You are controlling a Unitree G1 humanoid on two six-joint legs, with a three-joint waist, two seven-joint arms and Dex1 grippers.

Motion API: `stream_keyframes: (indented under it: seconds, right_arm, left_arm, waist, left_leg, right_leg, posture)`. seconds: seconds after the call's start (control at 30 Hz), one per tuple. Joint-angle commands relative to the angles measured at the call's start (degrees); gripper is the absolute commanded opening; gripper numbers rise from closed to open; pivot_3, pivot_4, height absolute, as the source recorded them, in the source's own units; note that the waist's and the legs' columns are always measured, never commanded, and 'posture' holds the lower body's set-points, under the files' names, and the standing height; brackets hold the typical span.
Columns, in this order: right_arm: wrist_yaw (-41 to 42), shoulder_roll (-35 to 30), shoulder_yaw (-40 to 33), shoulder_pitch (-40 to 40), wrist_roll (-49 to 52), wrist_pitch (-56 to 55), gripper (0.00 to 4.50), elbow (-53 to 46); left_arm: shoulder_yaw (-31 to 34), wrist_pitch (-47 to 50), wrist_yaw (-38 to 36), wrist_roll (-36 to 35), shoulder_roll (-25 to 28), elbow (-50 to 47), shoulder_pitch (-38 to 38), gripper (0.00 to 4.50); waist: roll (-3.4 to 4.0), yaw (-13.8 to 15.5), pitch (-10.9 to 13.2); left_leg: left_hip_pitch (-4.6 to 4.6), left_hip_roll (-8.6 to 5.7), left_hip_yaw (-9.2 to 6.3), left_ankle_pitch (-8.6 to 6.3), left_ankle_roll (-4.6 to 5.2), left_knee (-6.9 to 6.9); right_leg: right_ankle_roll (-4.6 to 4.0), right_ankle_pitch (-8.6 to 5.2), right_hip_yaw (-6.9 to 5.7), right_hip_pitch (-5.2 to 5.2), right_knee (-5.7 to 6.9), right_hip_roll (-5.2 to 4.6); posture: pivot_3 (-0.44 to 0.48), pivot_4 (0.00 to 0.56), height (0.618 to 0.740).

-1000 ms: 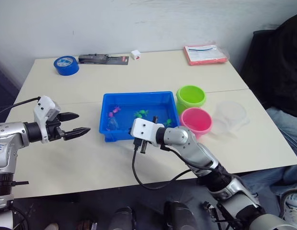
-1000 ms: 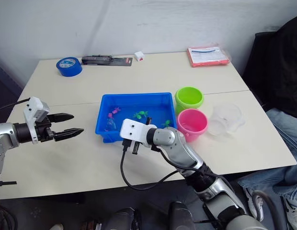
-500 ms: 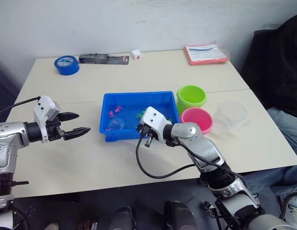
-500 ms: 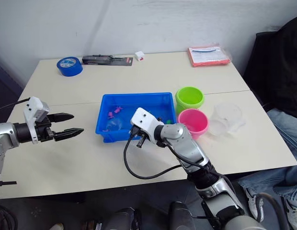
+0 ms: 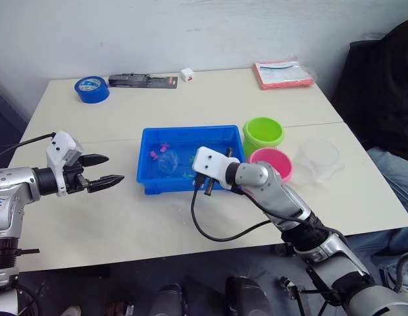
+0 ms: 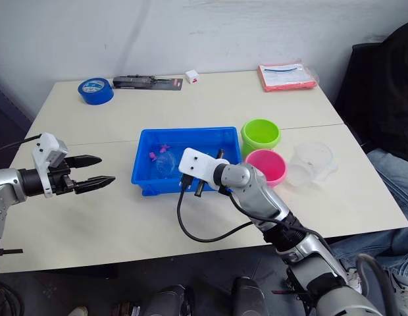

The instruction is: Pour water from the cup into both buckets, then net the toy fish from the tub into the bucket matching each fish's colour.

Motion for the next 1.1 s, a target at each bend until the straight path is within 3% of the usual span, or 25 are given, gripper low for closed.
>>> stream_keyframes:
  seconds: [0.03,0.23,0.4,0.7,1.0,1.1]
  right_arm:
    - [2.4,-0.4,1.9,-1.3,-1.4,-5.8,0.78,-0.6]
    - [7.0,-0.6,1.0,-3.4,-0.3,-9.1,0.78,1.4]
    - [7.6,-1.4,0.6,-8.8,-2.1,-14.7,0.78,9.0]
    - [16.2,-2.1,1.5,-17.7,-1.7,-25.0,0.78,23.0]
    - [22.9,-0.8,1.2,-17.7,-0.9,-27.3,0.78,24.6]
    - [24.0,1.5,-0.5,-16.1,2.2,-23.4,0.78,23.2]
  left_arm:
    - [2.2,-0.1,0.0,-1.3,1.0,-2.3,0.6,4.48]
    - [2.1,0.2,-0.5,-1.8,1.7,-2.5,0.7,4.48]
    - [1.6,0.2,-0.5,-1.9,1.6,-2.4,0.1,4.48]
    - [1.5,0.3,-0.4,-2.1,1.2,-2.6,0.0,4.48]
    - [2.2,0.8,0.2,-2.6,1.3,-3.9,1.4,4.48]
    - [2.4,0.8,0.4,-2.8,1.2,-4.1,1.7,4.48]
  waist:
    - [0.0,0.0,0.0]
    - [-0.01,0.0,0.0]
    - [0.01,0.0,0.0]
    - [0.02,0.0,0.0]
    - [0.03,-0.1,0.0]
    - [0.03,-0.1,0.0]
  left_leg:
    - [0.0,0.0,0.01,0.0,0.0,0.01]
    - [0.0,0.0,0.01,0.0,0.02,0.03]
    - [0.02,0.02,-0.01,0.0,0.01,0.01]
    - [0.01,0.01,0.0,0.0,0.01,0.03]
    - [0.02,0.02,0.0,0.01,0.0,0.03]
    - [0.02,0.02,-0.01,0.01,0.0,0.02]
  right_leg:
    - [0.0,0.0,-0.03,0.0,0.0,0.0]
    - [0.0,0.0,-0.05,0.03,0.0,0.0]
    - [0.0,0.0,-0.04,0.02,0.01,0.01]
    - [0.0,0.0,-0.06,0.03,0.01,0.01]
    - [0.0,0.0,-0.05,0.04,0.03,0.01]
    - [0.0,0.0,-0.04,0.05,0.03,0.01]
  posture:
    - [0.0,0.15,0.737]
    - [0.0,0.15,0.737]
    - [0.0,0.15,0.737]
    - [0.0,0.15,0.737]
    - [0.0,0.15,0.737]
    - [0.0,0.15,0.737]
